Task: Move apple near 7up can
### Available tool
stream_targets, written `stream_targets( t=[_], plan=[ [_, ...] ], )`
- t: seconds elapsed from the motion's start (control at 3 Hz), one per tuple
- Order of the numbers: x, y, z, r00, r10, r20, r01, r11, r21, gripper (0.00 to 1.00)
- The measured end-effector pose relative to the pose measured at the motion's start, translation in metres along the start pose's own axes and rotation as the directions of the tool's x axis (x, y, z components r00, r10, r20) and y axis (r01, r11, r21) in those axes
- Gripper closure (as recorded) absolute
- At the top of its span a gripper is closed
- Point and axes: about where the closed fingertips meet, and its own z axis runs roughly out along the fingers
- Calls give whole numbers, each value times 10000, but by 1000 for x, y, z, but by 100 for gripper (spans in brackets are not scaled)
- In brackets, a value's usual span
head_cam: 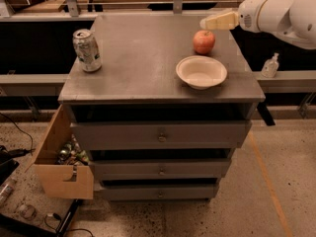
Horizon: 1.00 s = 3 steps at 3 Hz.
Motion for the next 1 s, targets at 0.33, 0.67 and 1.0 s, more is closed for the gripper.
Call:
stream_targets(
  t=[0.33, 0.67, 1.0],
  plan=[
    [19, 1, 17, 9994, 333, 15, -333, 9993, -185, 0],
    [32, 9, 30, 9984, 545, -148, -553, 9966, -615, 0],
    [46, 21, 38, 9965, 684, -479, -731, 9917, -1058, 0]
  ],
)
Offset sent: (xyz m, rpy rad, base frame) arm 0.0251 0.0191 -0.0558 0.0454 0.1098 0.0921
